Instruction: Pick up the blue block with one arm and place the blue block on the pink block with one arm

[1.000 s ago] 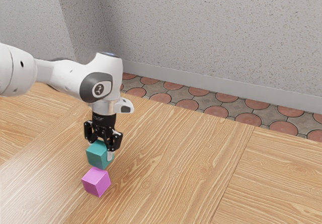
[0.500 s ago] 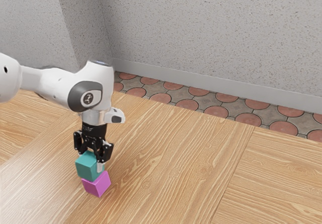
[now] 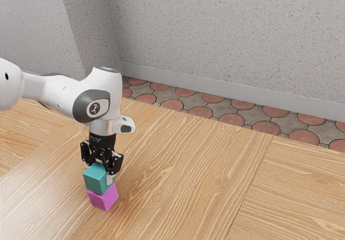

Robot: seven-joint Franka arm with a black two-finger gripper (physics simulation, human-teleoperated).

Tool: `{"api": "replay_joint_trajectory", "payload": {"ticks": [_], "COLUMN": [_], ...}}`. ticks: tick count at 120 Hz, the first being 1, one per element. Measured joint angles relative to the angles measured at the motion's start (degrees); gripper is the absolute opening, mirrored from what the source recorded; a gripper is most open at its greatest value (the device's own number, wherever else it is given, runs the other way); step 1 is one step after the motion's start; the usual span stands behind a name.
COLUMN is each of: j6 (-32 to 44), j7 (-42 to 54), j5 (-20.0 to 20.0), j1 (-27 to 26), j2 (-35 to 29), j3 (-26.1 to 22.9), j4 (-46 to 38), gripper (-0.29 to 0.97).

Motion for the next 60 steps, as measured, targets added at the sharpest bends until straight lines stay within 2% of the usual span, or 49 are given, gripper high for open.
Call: {"api": "replay_joint_trajectory", "payload": {"ticks": [60], "j6": [1.0], "j7": [0.0], "j5": [0.2], "j1": [0.0], "j2": [-1.2], "j3": [-0.1], "j4": [-1.3], "gripper": [0.4]}}
